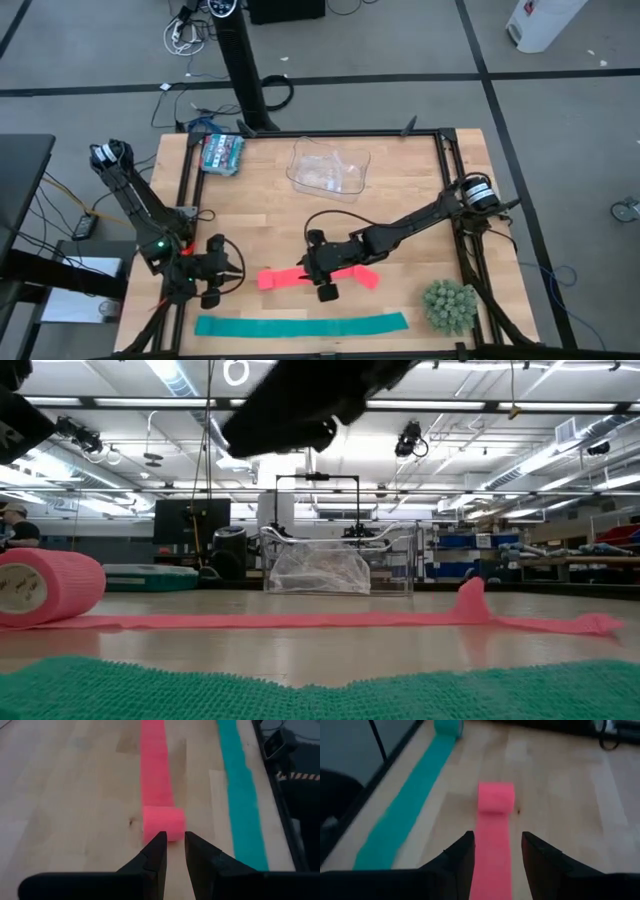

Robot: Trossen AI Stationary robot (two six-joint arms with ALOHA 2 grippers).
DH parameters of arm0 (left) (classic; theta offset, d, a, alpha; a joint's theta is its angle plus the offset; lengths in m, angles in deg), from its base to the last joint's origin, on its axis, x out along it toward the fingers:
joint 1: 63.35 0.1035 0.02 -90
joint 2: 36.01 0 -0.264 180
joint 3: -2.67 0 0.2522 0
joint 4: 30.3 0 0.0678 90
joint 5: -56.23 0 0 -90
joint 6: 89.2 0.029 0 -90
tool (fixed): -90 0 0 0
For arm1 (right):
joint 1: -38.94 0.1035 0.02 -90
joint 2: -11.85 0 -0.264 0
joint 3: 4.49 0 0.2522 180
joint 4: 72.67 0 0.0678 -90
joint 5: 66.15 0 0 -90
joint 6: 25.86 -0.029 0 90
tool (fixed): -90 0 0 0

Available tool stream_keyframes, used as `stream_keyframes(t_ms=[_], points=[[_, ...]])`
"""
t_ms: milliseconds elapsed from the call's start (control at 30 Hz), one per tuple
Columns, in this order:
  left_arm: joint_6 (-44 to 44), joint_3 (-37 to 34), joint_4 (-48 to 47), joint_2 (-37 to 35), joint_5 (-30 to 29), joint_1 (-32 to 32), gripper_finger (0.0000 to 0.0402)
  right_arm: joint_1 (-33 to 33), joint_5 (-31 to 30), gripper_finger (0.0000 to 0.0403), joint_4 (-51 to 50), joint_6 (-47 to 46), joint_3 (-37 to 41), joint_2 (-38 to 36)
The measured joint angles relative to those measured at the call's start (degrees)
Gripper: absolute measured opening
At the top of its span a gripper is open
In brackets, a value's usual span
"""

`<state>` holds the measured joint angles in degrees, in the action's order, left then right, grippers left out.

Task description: Roll bandage

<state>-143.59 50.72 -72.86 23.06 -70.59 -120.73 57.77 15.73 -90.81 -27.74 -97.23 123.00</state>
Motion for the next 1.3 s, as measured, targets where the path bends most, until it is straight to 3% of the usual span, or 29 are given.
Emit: stream_keyframes(t_ms=[433,567,833,1067,1300], points=[[3.2,0.0,7.2,13.1,1.7,3.1,0.0074,-1.3,1.4,0.0151,-0.1,-0.4,-1.5,2.3],[2.8,0.0,8.6,15.9,4.7,4.2,0.0074,-1.3,3.5,0.0151,-8.4,-2.6,-1.5,2.3],[3.4,0.0,10.5,18.6,4.9,5.3,0.0074,-0.2,3.2,0.0151,-24.4,-8.4,-1.5,2.2],[4.8,0.0,11.2,20.8,5.0,5.3,0.0074,0.7,2.3,0.0151,-33.0,-12.2,-1.5,2.2],[4.9,0.0,11.3,21.0,4.8,5.3,0.0074,1.0,1.9,0.0151,-35.1,-14.7,0.3,2.1]])
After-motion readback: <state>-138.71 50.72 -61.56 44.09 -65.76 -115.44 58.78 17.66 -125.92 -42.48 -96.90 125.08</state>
